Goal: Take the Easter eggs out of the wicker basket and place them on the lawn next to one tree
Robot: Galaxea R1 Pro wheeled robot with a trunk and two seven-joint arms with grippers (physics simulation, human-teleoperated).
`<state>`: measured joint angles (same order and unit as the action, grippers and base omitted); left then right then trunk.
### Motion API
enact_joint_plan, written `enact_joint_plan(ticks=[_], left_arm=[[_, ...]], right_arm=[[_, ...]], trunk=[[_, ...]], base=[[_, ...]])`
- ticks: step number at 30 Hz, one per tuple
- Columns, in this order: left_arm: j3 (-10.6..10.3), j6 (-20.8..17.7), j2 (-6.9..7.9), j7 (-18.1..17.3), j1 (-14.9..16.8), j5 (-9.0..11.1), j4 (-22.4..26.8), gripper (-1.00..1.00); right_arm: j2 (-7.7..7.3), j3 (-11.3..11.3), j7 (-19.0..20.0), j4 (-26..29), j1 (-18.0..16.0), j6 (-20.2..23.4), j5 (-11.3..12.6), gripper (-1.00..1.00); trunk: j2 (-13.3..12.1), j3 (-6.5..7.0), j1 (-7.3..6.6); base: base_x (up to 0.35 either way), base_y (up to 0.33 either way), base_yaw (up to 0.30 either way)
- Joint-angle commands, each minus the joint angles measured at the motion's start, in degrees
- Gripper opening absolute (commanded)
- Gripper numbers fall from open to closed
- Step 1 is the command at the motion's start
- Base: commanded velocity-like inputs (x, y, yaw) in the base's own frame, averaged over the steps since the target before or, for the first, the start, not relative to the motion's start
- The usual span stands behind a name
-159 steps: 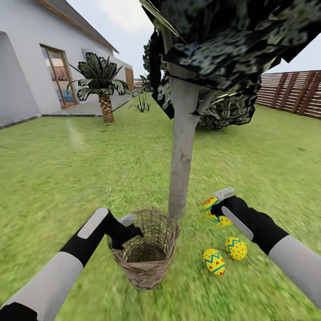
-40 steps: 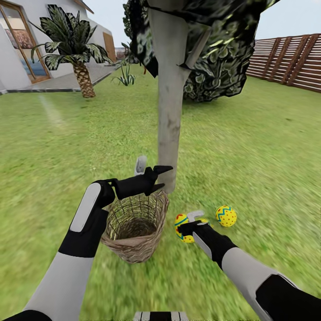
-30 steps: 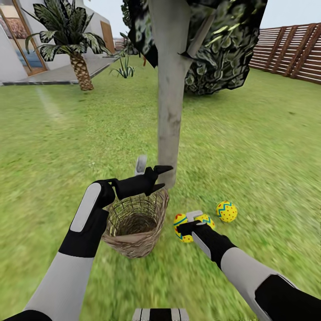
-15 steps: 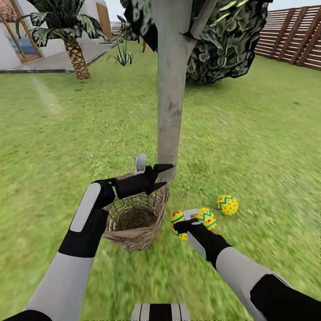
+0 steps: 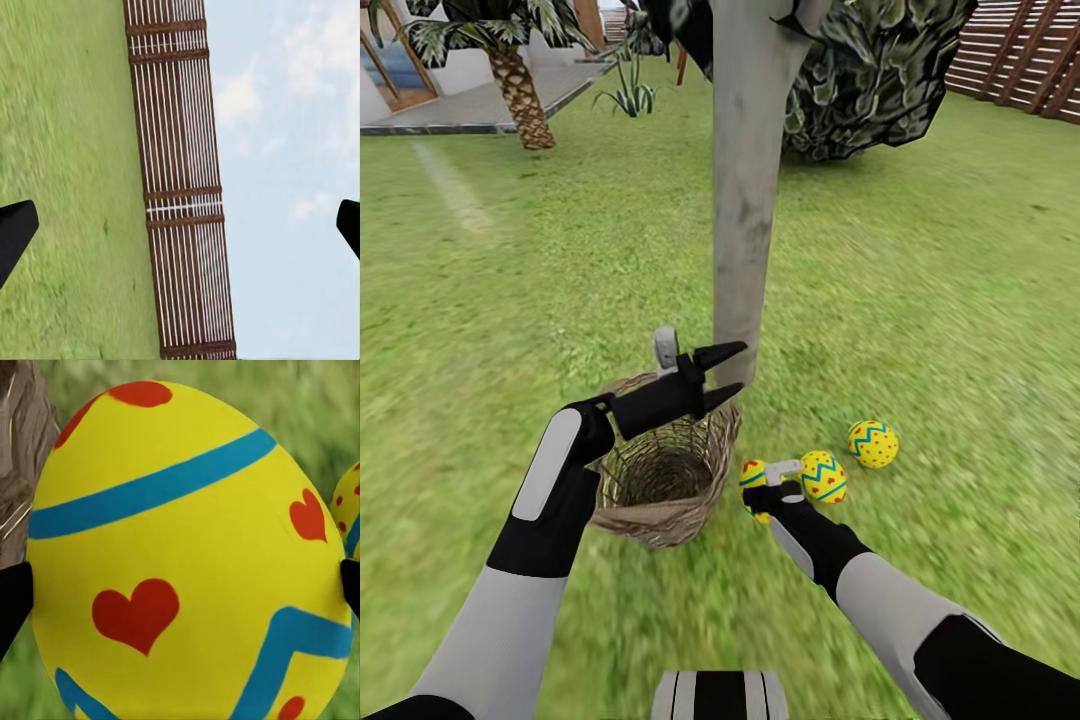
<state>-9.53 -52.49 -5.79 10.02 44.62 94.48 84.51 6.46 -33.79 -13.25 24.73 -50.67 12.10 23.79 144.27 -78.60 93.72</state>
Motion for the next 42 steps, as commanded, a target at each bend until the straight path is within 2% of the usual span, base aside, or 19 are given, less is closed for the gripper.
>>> enact_joint_plan(ticks=[1,4,7,10,12,13,15,16,18,19,24,27,34,37,39,42], left_arm=[[0.02,-0.15,-0.02,-0.71,0.03,0.62,0.04,1.0],[0.01,-2.03,-0.02,-2.88,0.03,0.62,-0.01,1.0],[0.04,-3.76,-0.01,-3.22,0.03,0.62,-0.09,1.0],[0.04,-3.94,0.04,-3.53,0.03,0.64,-0.15,1.0],[0.16,-3.93,0.08,-5.36,0.03,0.63,-0.33,1.0],[0.34,-3.88,0.34,-7.64,-0.01,0.62,-0.44,1.0],[0.17,-3.78,3.11,-14.67,-0.05,0.61,-0.67,1.0],[0.15,-3.77,3.83,-17.54,-0.06,0.58,-0.73,1.0],[0.09,-3.81,4.47,-22.01,-0.05,0.47,-0.8,1.0],[0.04,-3.78,4.53,-22.99,-0.06,0.36,-0.83,1.0],[0.04,-4.03,4.76,-23.4,-0.06,0.16,-0.84,1.0],[0.06,-4.34,6.63,-23.21,-0.06,0.01,-0.84,1.0],[0.17,-4.25,7.09,-22.47,-0.06,-0.49,-0.9,1.0],[0.12,-4.32,6.96,-13.74,-0.06,-0.36,-0.9,1.0],[0.06,-4.11,6.94,-12.24,-0.06,-0.35,-0.79,1.0],[0.04,-3.92,6.92,-11.91,-0.06,-0.35,-0.67,1.0]], right_arm=[[-0.1,-0.48,-0.46,0.18,-0.05,0.01,0.41,-1.0],[-0.16,-0.49,-0.46,0.84,-0.05,-0.2,0.16,-1.0],[-0.29,-0.49,-0.46,1.0,-0.05,-0.23,0.12,-1.0],[-0.24,-0.49,-0.46,1.02,-0.05,-0.23,0.11,-1.0],[-0.23,-0.49,-0.46,1.02,-0.05,-0.23,0.11,-1.0],[-0.19,-0.49,-0.46,1.02,-0.05,-0.23,0.11,-1.0],[-0.14,-0.49,-0.46,1.02,-0.05,-0.23,0.11,-1.0],[-0.14,-0.49,-0.46,1.02,-0.05,-0.23,0.11,-1.0],[-0.14,-0.54,-0.46,1.02,-0.05,-0.23,0.11,-1.0],[-0.14,-0.54,-0.46,1.02,-0.05,-0.23,0.11,-1.0],[-0.17,-0.5,-0.46,1.02,-0.05,-0.23,0.11,-1.0],[-0.17,-0.49,-0.43,1.02,-0.05,-0.23,0.11,-1.0],[-0.14,-0.57,-0.37,1.1,-0.05,-0.23,0.11,-1.0],[-0.14,-0.58,-0.37,1.11,-0.05,-0.23,0.11,-1.0],[-0.14,-0.58,-0.32,1.11,-0.05,-0.23,0.11,-1.0],[-0.21,-0.58,-0.29,1.11,-0.05,-0.23,0.11,-1.0]], trunk=[[0.03,-0.27,0.01],[0.07,-0.93,0.09],[0.11,-1.6,0.17],[0.11,-1.6,0.17],[0.11,-1.6,0.17],[0.11,-1.6,0.17],[0.11,-1.6,0.17],[0.11,-1.6,0.17],[0.11,-1.6,0.17],[0.11,-1.6,0.17],[0.11,-1.6,0.17],[0.11,-1.6,0.17],[0.11,-1.6,0.17],[0.11,-1.6,0.17],[0.11,-1.6,0.17],[0.11,-1.6,0.17]], base=[[0.0,0.0,0.0],[0.0,0.0,0.0],[0.0,0.0,0.0],[0.0,0.0,0.0],[0.0,0.0,0.0],[0.0,0.0,0.0],[0.1,0.0,0.0],[0.251,-0.029,0.0],[0.224,-0.055,0.0],[0.053,-0.017,0.0],[0.009,-0.003,0.0],[0.0,0.0,0.0],[0.0,0.0,0.0],[0.0,0.0,0.0],[0.0,0.0,0.0],[0.0,0.0,0.0]])
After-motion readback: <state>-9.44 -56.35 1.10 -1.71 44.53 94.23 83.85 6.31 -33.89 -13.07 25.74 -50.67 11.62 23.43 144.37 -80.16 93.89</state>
